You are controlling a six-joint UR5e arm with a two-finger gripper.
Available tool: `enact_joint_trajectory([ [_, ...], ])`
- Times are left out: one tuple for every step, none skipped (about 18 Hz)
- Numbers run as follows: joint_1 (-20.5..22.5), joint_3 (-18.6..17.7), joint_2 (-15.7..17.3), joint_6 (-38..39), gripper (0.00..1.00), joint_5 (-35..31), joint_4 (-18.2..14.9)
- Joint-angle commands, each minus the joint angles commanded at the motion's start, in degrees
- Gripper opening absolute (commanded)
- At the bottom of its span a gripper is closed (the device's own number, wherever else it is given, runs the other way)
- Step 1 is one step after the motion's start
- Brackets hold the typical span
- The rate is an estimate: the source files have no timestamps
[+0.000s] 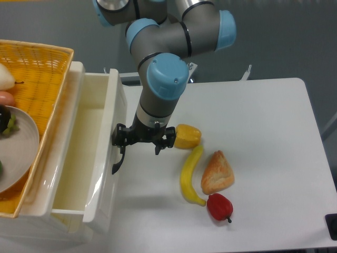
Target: Slide open the top white drawer
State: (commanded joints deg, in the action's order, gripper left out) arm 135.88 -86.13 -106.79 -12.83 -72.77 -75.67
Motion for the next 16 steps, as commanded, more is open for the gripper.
enact_joint_trajectory([
  [0.26, -0.09, 0.0, 0.0, 1.0, 0.09, -0.09],
  [0.53, -0.09, 0.09, 0.0, 1.0, 0.09, -0.09],
  [0.62, -0.09, 0.09, -0.09, 1.0, 0.09, -0.09],
  [0.7, 0.0, 0.09, -0.17, 1.0, 0.09, 0.0],
  [1.14, -0.09, 0.09, -0.7, 1.0, 0.09, -0.09],
  [1.32, -0.09, 0.09, -1.4, 1.0, 0.09, -0.17],
  [1.67, -0.09, 0.09, -2.02, 1.0, 0.09, -0.35],
  [1.85, -0.09, 0.09, -2.28, 1.0, 0.09, -0.35],
  [1.85, -0.09, 0.09, -2.37, 1.0, 0.09, -0.26],
  [2.02, 0.0, 0.09, -2.37, 1.0, 0.09, -0.18],
  [2.28, -0.09, 0.09, -2.37, 1.0, 0.09, -0.18],
  [2.29, -0.09, 0.0, -2.37, 1.0, 0.09, -0.18],
  [2.29, 0.0, 0.0, -2.37, 1.0, 0.09, -0.18],
  [2.29, 0.0, 0.0, -2.37, 1.0, 0.09, -0.09],
  [2.29, 0.0, 0.0, -2.46, 1.0, 0.09, -0.09],
  [2.37, 0.09, 0.0, -2.46, 1.0, 0.09, -0.09],
])
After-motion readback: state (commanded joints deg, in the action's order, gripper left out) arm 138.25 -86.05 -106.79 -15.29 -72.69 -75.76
